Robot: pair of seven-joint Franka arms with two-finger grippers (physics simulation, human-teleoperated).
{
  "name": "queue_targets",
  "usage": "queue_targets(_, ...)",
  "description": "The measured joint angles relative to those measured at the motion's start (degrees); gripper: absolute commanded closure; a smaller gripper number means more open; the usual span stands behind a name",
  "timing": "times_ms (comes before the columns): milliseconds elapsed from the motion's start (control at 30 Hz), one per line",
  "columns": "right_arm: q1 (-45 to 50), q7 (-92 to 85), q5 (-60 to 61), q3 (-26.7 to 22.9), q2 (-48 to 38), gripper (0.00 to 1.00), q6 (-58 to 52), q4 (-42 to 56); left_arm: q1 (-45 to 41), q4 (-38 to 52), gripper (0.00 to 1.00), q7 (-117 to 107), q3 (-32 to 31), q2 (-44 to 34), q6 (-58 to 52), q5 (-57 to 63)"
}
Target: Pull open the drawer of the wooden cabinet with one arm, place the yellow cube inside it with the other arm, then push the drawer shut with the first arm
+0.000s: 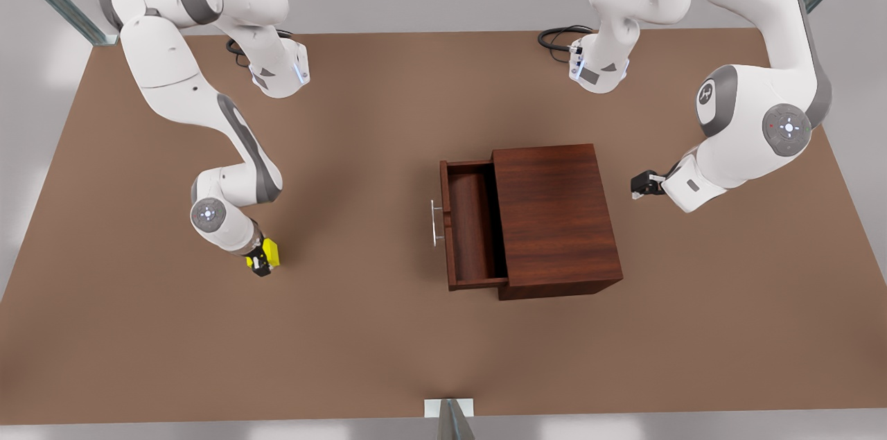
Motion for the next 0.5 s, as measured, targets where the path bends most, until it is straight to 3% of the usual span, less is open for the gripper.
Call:
queue_targets(133, -0.3, -0.2, -0.6, 0.0, 0.5, 0.0, 0.2, 0.1, 0.0, 0.0, 0.0, 0.6, 0.0, 0.0, 0.0, 0.0)
queue_targets(267, -0.7, -0.3, -1.4, -0.1, 0.9, 0.38, 0.4, 0.3, 0.0, 0.0, 0.0, 1.0, 0.0, 0.1, 0.0, 0.0)
queue_targets(367, -0.8, -0.4, -1.6, -0.1, 0.9, 0.45, 0.6, 0.3, 0.0, 0.0, 0.0, 1.3, 0.0, 0.1, 0.0, 0.0)
queue_targets(500, -0.8, -0.7, -1.4, 0.1, -1.6, 0.47, 0.5, 0.2, 0.0, 0.0, 0.0, 1.6, 0.0, 0.1, 0.0, 0.3)
